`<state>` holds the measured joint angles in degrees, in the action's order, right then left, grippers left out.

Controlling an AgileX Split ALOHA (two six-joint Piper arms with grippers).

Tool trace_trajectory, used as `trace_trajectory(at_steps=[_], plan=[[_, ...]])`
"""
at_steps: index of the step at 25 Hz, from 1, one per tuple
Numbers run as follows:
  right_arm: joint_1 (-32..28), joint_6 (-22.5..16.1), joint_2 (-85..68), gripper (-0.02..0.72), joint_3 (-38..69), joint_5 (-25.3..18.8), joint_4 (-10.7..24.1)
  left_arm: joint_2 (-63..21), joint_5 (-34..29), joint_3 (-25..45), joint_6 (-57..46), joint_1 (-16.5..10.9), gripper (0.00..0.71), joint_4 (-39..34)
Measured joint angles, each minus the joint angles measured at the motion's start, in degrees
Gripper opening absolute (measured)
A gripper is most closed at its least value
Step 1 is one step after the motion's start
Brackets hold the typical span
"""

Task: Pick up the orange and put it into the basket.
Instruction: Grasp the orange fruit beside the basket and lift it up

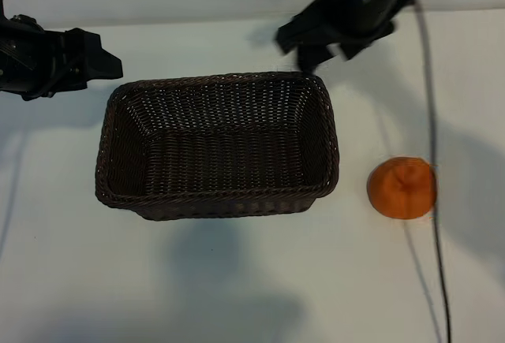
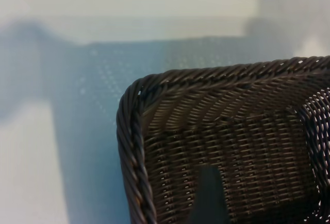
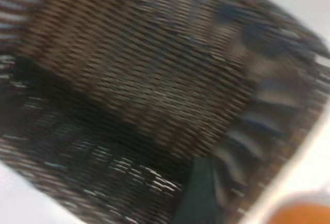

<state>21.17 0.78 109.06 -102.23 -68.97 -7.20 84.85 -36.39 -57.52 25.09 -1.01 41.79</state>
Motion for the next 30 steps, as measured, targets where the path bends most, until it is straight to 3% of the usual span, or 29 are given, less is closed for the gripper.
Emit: trace_trajectory(at_steps=[10,16,25,30], plan=[[-2.1,0.0,-6.6,0.573,0.8,-0.8,4.0,0.0,0.1,0.0,0.1,0.0,0.589,0.0],[-2.2,-0.3,-11.2,0.573,11.5,-0.4,7.2,0.0,0.2,0.0,0.2,0.0,0.588,0.0],[-2.2,-5.0,-15.3,0.571,31.1,15.7,10.1,0.0,0.2,0.0,0.2,0.0,0.588,0.0],[-2.2,-8.6,-15.3,0.571,37.9,22.3,12.0,0.0,0.2,0.0,0.2,0.0,0.588,0.0]])
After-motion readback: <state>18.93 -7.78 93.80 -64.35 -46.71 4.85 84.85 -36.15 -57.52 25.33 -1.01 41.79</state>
